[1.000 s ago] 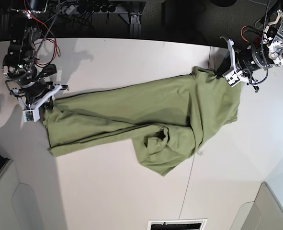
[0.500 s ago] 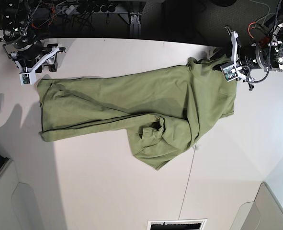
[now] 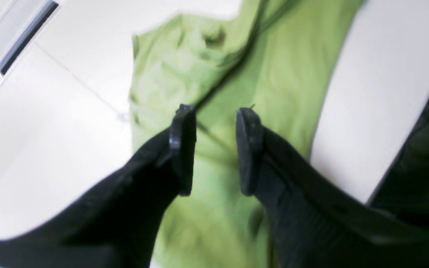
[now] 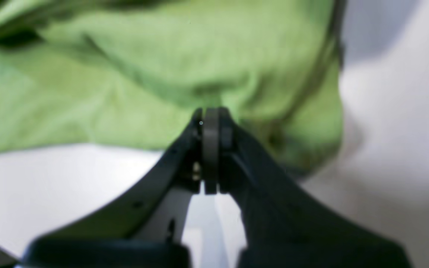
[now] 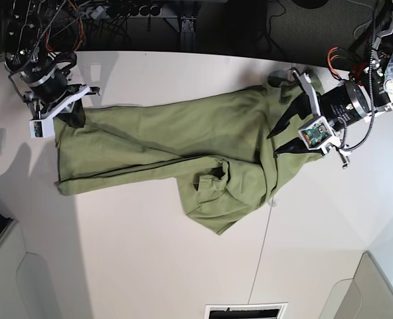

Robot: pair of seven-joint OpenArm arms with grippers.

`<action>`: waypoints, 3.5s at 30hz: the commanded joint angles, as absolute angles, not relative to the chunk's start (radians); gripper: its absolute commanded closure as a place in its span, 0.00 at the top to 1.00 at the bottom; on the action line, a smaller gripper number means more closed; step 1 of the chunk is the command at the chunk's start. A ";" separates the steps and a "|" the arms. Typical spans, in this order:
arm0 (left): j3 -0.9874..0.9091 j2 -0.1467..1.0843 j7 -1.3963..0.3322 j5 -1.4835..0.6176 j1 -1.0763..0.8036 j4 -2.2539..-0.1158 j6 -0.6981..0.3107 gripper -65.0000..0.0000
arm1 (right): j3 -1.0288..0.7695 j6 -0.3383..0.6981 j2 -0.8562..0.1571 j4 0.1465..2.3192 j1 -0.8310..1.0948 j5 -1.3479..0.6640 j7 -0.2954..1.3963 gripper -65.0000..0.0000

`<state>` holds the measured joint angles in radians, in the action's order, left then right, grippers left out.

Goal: Layout the t-shirt on the table in an organized manner, then fold the t-shirt properly
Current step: 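Grasp the shirt body with the left gripper and pull it outward, then drag the shirt with the left gripper to spread it flat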

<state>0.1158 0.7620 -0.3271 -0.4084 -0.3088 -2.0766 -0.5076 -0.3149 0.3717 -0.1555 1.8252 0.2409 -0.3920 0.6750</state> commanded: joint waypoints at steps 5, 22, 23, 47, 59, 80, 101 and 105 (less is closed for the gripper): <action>0.294 0.670 -0.297 -0.267 -0.131 -1.958 -0.437 0.33 | -0.321 0.370 -0.093 1.836 0.150 -0.321 0.646 0.00; 0.783 0.558 -0.226 0.204 0.204 -1.679 -0.168 0.33 | -0.318 0.371 -0.030 1.637 0.042 -0.268 0.633 0.00; 0.788 0.550 -0.224 0.204 0.209 -1.678 -0.169 0.33 | -0.319 0.371 -0.030 1.632 0.042 -0.268 0.633 0.00; 0.789 0.198 -0.140 0.154 0.644 -0.912 -0.168 0.00 | -0.319 0.398 -0.036 1.689 0.272 -0.270 0.697 0.00; 0.781 0.170 -0.250 -0.056 0.781 -0.808 -0.173 0.00 | -0.319 0.409 -0.039 1.872 0.311 -0.341 0.692 0.00; 0.686 0.311 -0.339 -0.204 0.549 -1.139 -0.319 0.00 | -0.313 0.360 -0.035 1.737 0.092 -0.299 0.686 0.00; 0.686 0.170 -0.273 -0.066 0.721 -0.685 -0.337 0.00 | -0.299 0.372 -0.047 1.707 0.198 -0.294 0.743 0.00; 0.686 0.221 -0.273 -0.065 0.743 -0.671 -0.245 0.00 | -0.299 0.372 -0.076 1.707 0.218 -0.295 0.746 0.00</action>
<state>0.6914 0.2222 -0.2832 -0.0654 0.7071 -0.6605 -0.2527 -0.2970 0.3779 -0.0689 1.6974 0.2138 -0.3172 0.7223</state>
